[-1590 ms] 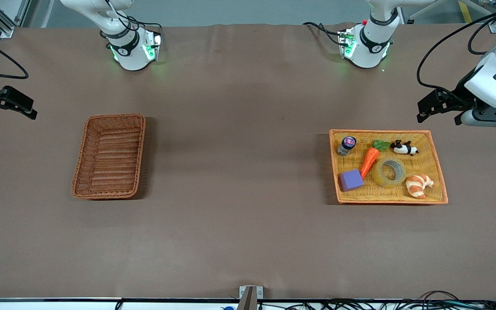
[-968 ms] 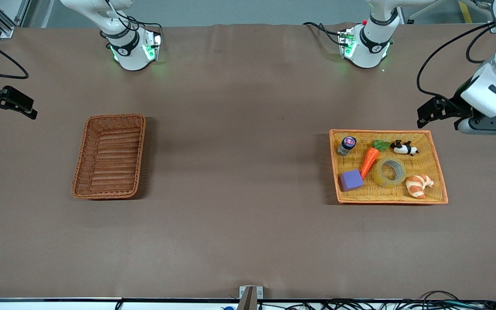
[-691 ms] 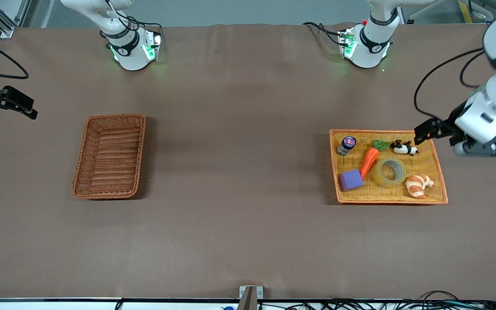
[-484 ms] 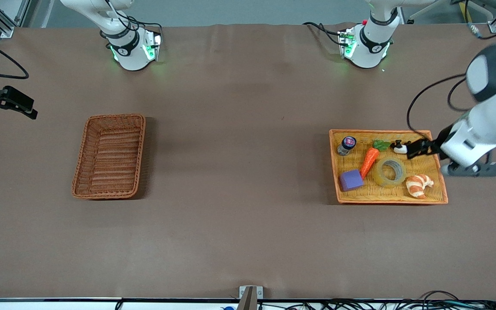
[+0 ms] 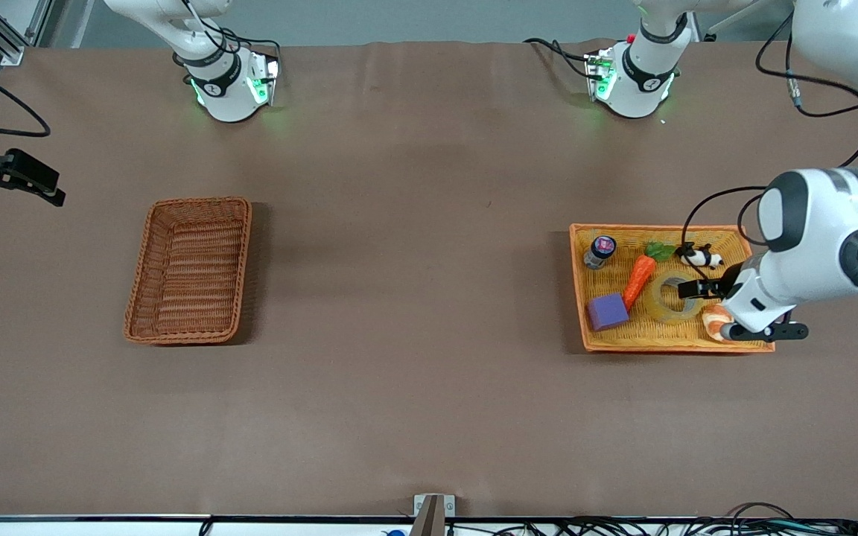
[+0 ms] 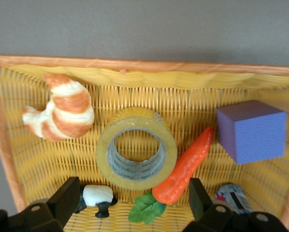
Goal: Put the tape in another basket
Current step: 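Lower the left gripper and grasp the yellow tape roll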
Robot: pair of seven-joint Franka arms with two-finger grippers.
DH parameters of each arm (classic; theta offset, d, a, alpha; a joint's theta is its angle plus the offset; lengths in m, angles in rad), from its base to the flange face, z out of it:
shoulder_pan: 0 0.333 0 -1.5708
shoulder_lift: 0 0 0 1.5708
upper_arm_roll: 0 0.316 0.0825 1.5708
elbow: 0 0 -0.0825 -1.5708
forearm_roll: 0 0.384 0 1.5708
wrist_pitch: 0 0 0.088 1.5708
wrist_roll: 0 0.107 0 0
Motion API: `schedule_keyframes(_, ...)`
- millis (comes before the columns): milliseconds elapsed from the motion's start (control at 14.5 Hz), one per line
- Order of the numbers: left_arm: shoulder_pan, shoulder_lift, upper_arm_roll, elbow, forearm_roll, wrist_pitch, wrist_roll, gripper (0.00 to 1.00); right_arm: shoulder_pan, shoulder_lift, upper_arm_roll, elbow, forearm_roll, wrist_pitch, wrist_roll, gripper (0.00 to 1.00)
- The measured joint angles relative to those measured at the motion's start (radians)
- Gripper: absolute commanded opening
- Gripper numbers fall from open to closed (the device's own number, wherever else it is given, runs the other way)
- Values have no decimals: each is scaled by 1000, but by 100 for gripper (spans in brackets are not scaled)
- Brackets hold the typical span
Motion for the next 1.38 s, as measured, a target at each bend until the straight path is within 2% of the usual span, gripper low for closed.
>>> schedule_keyframes(346,4,110,15,-8,91,14,0,98,0,1,0,-1,0,0,0,100)
schedule_keyframes(622,10,145,16,-19,98,21,9,97,0,1,0,-2,0,0,-1,100)
schedule_keyframes(691,11,154,16,-19,98,34,9,94,0,1,0,-3,0,0,-1,100)
schedule_keyframes(761,11,163,16,-20,98,47,9,80,0,1,0,-3,0,0,-1,100)
schedule_keyframes(899,11,180,16,-20,98,60,9,39,0,1,0,-3,0,0,-1,100)
schedule_keyframes(1037,11,184,16,-20,98,62,9,11,0,1,0,-3,0,0,-1,100)
schedule_keyframes(1106,11,184,17,-20,98,62,9,3,0,1,0,-3,0,0,-1,100)
schedule_keyframes(1383,14,177,19,-1,98,61,9,1,0,1,0,-3,0,-1,-1,100)
